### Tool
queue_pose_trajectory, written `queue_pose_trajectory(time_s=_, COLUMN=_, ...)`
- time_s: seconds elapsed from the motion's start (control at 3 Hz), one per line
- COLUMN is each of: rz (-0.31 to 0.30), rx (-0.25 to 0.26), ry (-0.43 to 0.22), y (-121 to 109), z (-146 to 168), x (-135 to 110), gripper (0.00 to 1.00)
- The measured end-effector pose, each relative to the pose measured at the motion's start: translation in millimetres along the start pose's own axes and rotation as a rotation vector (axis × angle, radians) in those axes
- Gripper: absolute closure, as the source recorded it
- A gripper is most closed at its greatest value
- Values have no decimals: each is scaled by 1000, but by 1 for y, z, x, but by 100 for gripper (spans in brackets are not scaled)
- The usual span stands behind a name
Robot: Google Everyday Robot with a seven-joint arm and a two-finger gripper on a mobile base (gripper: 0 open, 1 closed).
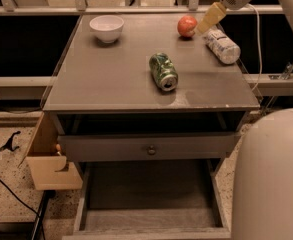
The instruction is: Place apple into middle drawer
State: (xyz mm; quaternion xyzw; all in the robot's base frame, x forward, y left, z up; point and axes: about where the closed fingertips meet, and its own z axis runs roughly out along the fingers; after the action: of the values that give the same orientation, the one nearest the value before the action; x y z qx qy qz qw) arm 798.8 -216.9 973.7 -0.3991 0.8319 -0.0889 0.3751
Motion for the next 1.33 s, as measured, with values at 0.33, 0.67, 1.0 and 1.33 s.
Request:
queue_pose_trajectory(time_s=0.33, rz=81, rx=10, ry=-39, y=-11, z=18, x=-7, gripper=0)
queue_pose_trajectory(time_s=0.67, rz=133, rx=8, ry=-64, y=-16, z=32, x=-9, gripper=0)
queue_pose_trajectory(time_s=1.0, rz=155, rx=6, ry=-79, y=-18, z=45, x=-11, gripper=0)
queue_pose_trajectory(time_s=1.33, rz=151, rx=11, ry=-103, y=-20, z=57, x=-15, gripper=0)
